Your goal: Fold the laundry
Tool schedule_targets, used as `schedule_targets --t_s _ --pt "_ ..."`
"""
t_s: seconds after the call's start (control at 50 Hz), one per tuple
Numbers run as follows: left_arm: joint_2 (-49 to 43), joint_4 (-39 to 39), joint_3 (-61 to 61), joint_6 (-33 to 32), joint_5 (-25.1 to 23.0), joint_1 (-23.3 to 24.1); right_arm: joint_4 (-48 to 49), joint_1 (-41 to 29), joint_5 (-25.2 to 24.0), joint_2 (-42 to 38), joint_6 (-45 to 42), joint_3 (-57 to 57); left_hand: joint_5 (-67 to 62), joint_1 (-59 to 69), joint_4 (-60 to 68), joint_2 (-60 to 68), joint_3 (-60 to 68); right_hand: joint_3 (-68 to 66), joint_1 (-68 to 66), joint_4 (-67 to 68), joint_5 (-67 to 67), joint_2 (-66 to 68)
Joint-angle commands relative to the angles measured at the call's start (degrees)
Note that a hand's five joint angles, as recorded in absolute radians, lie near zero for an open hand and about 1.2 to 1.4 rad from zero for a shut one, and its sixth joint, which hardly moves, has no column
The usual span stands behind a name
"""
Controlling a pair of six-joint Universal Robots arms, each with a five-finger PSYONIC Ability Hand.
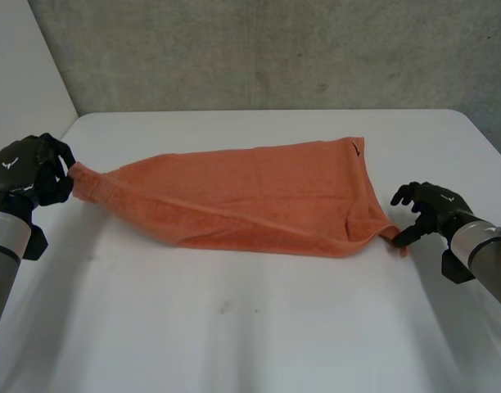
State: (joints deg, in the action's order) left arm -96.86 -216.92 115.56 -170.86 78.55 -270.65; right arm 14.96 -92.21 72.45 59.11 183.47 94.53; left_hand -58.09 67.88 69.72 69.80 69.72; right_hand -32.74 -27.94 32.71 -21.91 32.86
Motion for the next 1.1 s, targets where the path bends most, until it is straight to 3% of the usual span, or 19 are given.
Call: schedule_targets --t_s 0.02,0.04,0.06,0.18,0.34,0.38,0.44,0.48,0.5,0.54,0.66,0.7,0.84,0.94,1.0,1.04,1.1 --pt "0.00 0.00 0.01 0.00 -0.06 0.21 -0.19 -0.08 -0.03 -4.53 0.22 -3.13 -11.91 12.12 10.28 10.20 10.28 -17.04 -21.84 17.07 -17.87 16.92" --pt "0.00 0.00 0.01 0.00 -0.06 0.30 -0.28 -0.08 -0.11 -5.14 0.31 -3.65 -11.91 12.12 10.28 10.20 10.28 -28.03 -32.83 28.06 -28.86 27.91" --pt "0.00 0.00 0.01 0.00 -0.06 0.30 -0.28 -0.08 -0.20 -5.24 0.39 -4.00 -11.91 12.12 10.28 10.20 10.28 -47.07 -51.87 47.10 -47.89 46.95" --pt "0.00 0.18 0.01 0.00 0.03 0.74 0.42 0.36 -0.11 -2.69 0.48 -3.04 -11.91 12.12 10.28 10.20 10.28 -47.26 -52.06 47.29 -48.09 47.14" --pt "2.02 2.11 -0.08 -0.09 0.03 0.74 -3.62 2.47 -1.70 13.13 -7.16 -1.90 -11.91 12.12 10.28 10.20 10.28 -47.26 -52.06 47.29 -48.09 47.14" --pt "3.86 3.86 -0.16 -0.18 -0.06 0.30 -11.22 4.57 -4.23 18.21 -16.87 -1.37 -11.91 12.12 10.28 10.20 10.28 -47.26 -52.06 47.29 -48.09 47.14" --pt "5.19 5.27 -0.16 -0.27 -0.06 0.04 -15.31 5.64 -4.77 21.04 -23.07 -0.84 -11.91 12.12 10.28 10.20 10.28 -47.26 -52.06 47.29 -48.09 47.14" --pt "7.98 8.68 -0.16 -0.27 -0.06 -0.40 -23.01 7.30 -4.60 24.81 -35.75 0.38 -11.91 12.12 10.28 10.20 10.28 -47.26 -52.06 47.29 -48.09 47.14" --pt "8.00 8.70 -0.16 -0.27 -0.06 -0.40 -23.04 7.31 -4.60 24.82 -35.82 0.39 -11.91 12.12 10.28 10.20 10.28 -47.26 -52.06 47.29 -48.09 47.14" --pt "11.32 12.99 0.19 -0.27 -0.15 -1.89 -29.34 8.79 -3.81 26.13 -47.19 1.35 -11.91 12.12 10.28 10.20 10.28 -47.26 -52.06 47.29 -48.09 47.14" --pt "16.17 19.07 1.86 -0.27 -1.55 -5.68 -37.63 10.29 -0.73 29.22 -56.56 1.53 -11.91 12.12 10.28 10.20 10.28 -47.26 -52.06 47.29 -48.09 47.14" --pt "17.40 21.87 2.73 -0.35 -4.70 -7.25 -40.87 11.08 0.93 30.01 -59.71 1.44 -11.91 12.12 10.28 10.20 10.28 -47.26 -52.06 47.29 -48.09 47.14" --pt "16.44 23.20 3.70 -0.35 -8.59 -8.22 -40.53 10.65 0.41 29.31 -60.51 0.65 -11.91 12.12 10.28 10.20 10.28 -47.26 -52.06 47.29 -48.09 47.14" --pt "9.14 21.36 2.30 -0.44 -8.59 -7.43 -32.56 6.80 1.03 17.56 -59.81 -2.59 -11.91 12.12 10.28 10.20 10.28 -47.26 -52.06 47.29 -48.09 47.14" --pt "2.73 18.46 -0.69 -0.70 -8.15 -6.20 -30.16 4.84 1.20 14.80 -58.93 -4.10 -11.91 12.12 10.28 10.20 10.28 -47.26 -52.06 47.29 -48.09 47.14" --pt "-3.84 16.01 -4.54 -1.67 -7.80 -4.37 -26.58 2.66 2.60 10.26 -57.27 -7.59 -11.91 12.12 10.28 10.20 10.28 -47.26 -52.06 47.29 -48.09 47.14" --pt "-6.68 15.21 -6.67 -2.55 -7.53 -3.74 -23.50 1.34 4.53 4.55 -56.56 -12.07 -11.91 12.12 10.28 10.20 10.28 -47.26 -52.06 47.29 -48.09 47.14"
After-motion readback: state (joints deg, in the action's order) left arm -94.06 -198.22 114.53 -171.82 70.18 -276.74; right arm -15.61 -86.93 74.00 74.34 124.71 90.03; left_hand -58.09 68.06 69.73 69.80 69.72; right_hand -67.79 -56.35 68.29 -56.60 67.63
